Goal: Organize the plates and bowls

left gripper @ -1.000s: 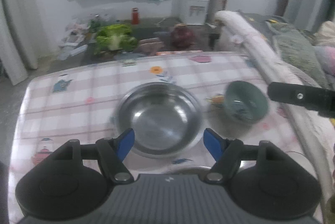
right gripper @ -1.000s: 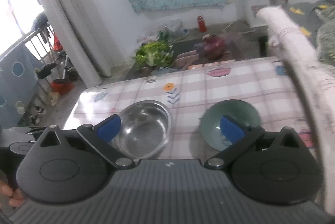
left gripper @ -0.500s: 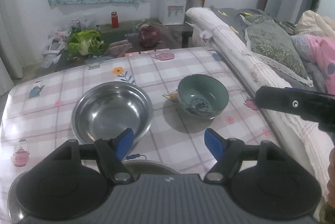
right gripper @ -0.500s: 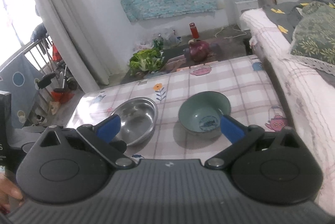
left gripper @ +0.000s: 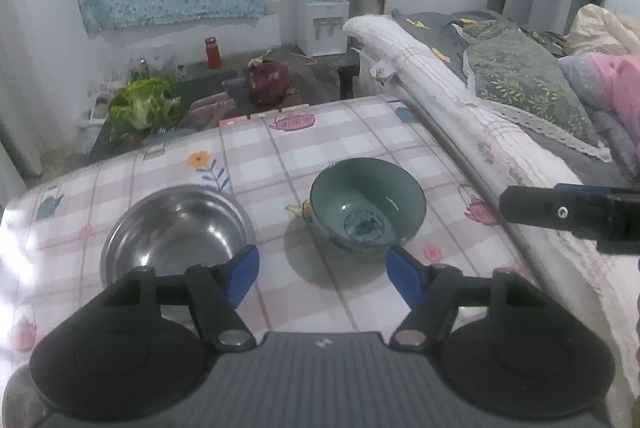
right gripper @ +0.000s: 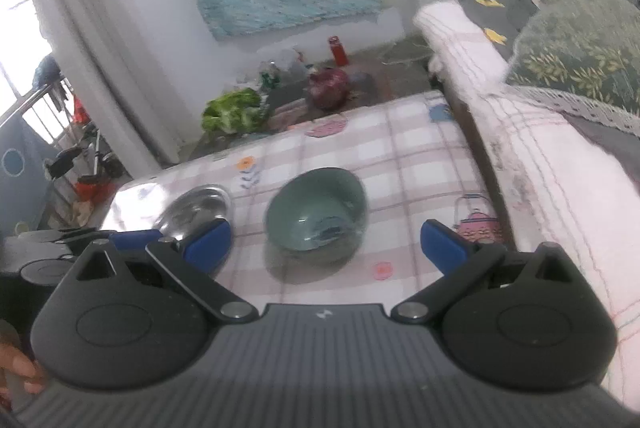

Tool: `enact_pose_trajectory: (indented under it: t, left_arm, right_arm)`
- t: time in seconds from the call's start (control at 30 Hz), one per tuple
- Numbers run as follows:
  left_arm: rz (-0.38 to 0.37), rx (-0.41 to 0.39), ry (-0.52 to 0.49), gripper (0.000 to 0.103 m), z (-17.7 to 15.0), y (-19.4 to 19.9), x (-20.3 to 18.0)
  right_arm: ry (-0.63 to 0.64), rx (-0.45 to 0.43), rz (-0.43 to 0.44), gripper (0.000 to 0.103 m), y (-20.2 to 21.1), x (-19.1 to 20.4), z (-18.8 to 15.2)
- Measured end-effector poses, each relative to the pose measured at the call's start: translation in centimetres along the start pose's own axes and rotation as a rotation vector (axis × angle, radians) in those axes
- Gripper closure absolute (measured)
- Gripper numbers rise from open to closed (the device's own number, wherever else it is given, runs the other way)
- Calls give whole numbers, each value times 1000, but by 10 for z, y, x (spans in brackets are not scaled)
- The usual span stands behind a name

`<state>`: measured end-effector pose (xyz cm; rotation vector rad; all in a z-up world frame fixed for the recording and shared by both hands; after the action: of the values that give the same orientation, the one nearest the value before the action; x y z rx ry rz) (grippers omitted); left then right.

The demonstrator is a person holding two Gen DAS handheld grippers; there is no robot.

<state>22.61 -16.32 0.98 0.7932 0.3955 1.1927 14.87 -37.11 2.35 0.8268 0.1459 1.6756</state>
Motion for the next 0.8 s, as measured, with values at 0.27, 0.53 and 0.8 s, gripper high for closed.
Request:
enact_pose_trajectory:
  t: [0.27,0.53,0.8]
  left_arm:
    - [1,48,27,48,18,-51,-8]
    - [15,153,54,73,24,-97,-9]
    - [24,186,35,87,27,-111,-17]
  right_arm:
    - [-70,59,-8,15,-48,-42,13]
    - [-99,137,-4,48,-110,-62,22]
    - [-104,186,7,80,-149,-67,20]
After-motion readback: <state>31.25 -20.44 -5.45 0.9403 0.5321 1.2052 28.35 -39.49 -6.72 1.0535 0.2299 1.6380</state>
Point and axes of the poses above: each gripper's, at about its wrist camera, not at the fingertips, and y roughly against the way its jaws point, x to its left, z to its top, the point moved 2 cm from there along -y, roughly the way its jaws point, and after that the axes turned 9 degrees about z, right-handed, at the moved point
